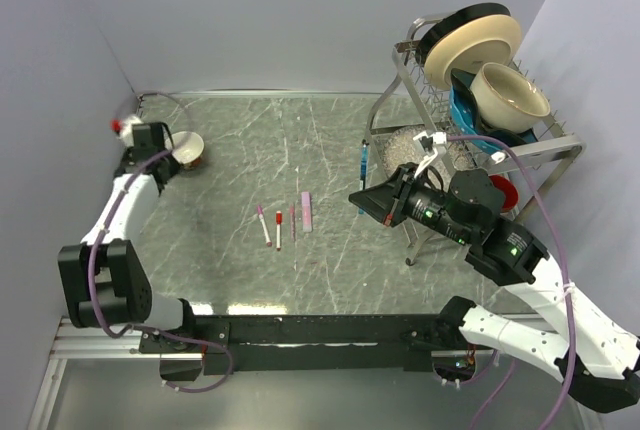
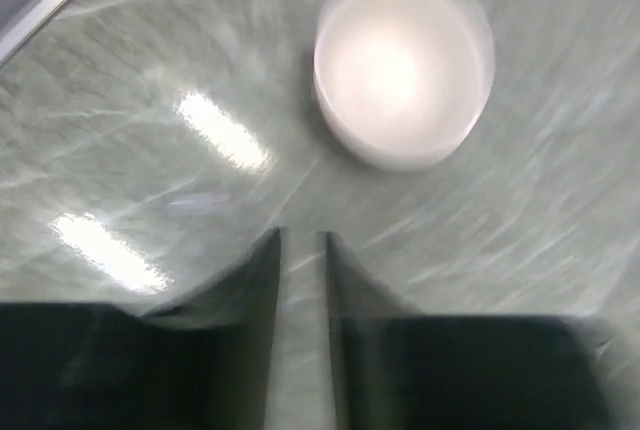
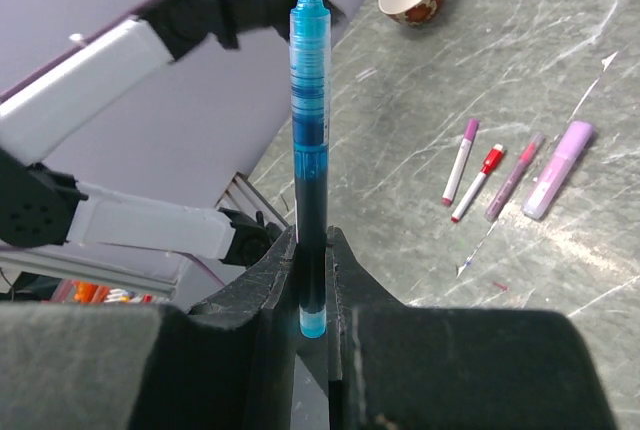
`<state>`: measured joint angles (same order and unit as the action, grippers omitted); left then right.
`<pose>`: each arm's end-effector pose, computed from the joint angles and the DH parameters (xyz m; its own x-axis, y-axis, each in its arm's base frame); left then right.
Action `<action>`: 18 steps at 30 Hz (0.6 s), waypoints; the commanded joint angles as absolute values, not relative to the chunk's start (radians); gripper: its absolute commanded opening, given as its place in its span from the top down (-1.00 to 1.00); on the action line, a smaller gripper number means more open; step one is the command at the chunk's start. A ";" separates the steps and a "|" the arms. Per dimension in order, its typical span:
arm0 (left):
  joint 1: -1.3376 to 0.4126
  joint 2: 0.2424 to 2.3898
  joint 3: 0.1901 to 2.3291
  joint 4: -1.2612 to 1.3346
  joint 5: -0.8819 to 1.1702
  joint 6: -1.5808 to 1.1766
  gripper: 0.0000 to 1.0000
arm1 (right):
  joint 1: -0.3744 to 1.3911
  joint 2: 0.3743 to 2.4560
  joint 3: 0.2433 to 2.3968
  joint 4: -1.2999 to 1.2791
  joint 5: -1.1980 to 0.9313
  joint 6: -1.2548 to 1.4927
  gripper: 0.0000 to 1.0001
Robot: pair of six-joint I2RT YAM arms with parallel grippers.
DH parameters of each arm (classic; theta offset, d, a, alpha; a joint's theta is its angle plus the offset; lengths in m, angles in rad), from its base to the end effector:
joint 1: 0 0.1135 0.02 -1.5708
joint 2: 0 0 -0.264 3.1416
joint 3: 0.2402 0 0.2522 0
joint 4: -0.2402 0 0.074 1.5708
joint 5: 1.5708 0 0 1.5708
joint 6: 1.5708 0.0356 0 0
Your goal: Insert the pens into the pen caps
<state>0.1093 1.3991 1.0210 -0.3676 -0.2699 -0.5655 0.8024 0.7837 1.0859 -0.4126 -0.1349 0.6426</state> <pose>0.3014 0.0426 0.2655 -0.4088 -0.5644 -0.7172 -0.6145 0.7512 -0.2409 0.1061 0.1167 0.4180 -0.5440 0.2917 -0.7868 -0.5989 0.5218 0.6075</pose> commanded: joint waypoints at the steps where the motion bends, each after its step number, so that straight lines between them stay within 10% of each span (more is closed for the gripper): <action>1: 0.184 1.309 1.086 -0.411 -0.323 -1.035 0.25 | 0.804 0.773 1.071 -0.384 -0.127 0.658 1.00; 18: 0.261 1.667 1.281 -0.880 -0.278 -2.078 0.15 | 0.804 0.833 1.066 -0.384 -0.077 0.620 1.00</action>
